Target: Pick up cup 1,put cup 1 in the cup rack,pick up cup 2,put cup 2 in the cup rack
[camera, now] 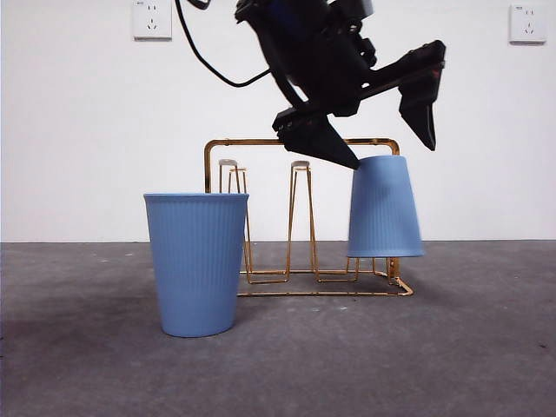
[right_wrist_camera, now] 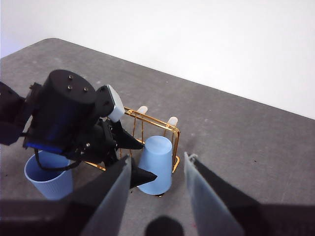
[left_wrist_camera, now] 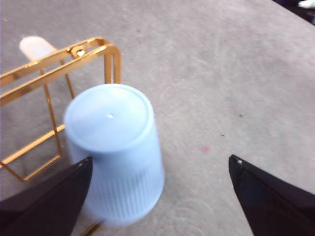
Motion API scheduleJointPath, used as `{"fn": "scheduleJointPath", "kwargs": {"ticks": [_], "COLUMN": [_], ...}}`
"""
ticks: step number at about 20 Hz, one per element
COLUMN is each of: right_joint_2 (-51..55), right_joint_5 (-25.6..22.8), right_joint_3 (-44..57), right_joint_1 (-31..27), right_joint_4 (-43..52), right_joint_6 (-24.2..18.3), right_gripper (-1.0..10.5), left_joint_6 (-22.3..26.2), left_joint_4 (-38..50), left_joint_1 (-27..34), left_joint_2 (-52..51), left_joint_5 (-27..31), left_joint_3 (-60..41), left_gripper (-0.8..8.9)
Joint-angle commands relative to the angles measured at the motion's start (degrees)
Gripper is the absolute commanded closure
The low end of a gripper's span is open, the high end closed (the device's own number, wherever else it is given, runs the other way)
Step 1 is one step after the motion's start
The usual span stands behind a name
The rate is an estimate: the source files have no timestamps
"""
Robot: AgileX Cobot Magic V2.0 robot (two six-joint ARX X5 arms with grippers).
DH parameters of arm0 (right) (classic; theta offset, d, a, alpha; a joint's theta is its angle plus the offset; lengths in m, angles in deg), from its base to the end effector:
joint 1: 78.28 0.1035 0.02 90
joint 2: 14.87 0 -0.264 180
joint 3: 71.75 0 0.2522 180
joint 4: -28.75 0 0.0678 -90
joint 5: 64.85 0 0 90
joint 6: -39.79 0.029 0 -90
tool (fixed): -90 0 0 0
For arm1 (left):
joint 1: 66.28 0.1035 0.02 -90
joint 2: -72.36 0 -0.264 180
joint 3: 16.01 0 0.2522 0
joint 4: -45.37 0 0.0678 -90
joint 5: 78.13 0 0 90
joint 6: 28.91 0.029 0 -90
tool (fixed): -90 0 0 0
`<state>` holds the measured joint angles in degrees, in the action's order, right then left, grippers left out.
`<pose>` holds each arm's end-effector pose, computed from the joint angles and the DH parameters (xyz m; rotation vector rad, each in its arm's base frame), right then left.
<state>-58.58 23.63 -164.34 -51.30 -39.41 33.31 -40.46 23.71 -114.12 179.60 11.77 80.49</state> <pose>0.0773 0.0385 0.4440 -0.1937 0.3038 0.4586 0.2871 -0.3171 0.2568 0.0500 0.6099 -0.7542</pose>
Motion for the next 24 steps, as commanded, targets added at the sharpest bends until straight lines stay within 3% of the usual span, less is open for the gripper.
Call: {"fn": "scheduleJointPath", "kwargs": {"ticks": [1, 7, 11, 15, 19, 24], "right_joint_2": [0.04, -0.31, -0.85, -3.52, -11.50, -25.62], "right_joint_5": [0.07, 0.07, 0.70, 5.77, 15.67, 21.51], "right_joint_3": [0.33, 0.35, 0.33, 0.33, 0.35, 0.33], "right_joint_1": [0.00, 0.00, 0.00, 0.00, 0.07, 1.49], "right_joint_4": [-0.07, -0.17, -1.42, -0.24, 1.68, 6.34], "right_joint_6": [-0.15, -0.15, 0.02, 1.42, 4.42, 7.98], "right_gripper": [7.6, 7.6, 7.6, 7.6, 7.6, 7.5], "left_joint_6": [-1.07, -2.56, -2.75, -0.35, 2.75, 4.00], "left_joint_4": [-0.35, -1.81, -9.94, -18.62, -29.31, -41.88], "left_joint_1": [0.26, 0.00, 0.02, 0.07, 1.16, 2.56], "left_joint_2": [-0.02, -4.39, -10.40, -20.02, -33.09, -48.26], "left_joint_5": [-3.98, -9.38, -9.53, -8.63, -0.42, 9.90], "left_joint_3": [-0.76, -0.76, -0.76, -0.76, -0.76, -0.76], "left_gripper": [3.45, 3.45, 3.46, 3.46, 3.46, 3.46]}}
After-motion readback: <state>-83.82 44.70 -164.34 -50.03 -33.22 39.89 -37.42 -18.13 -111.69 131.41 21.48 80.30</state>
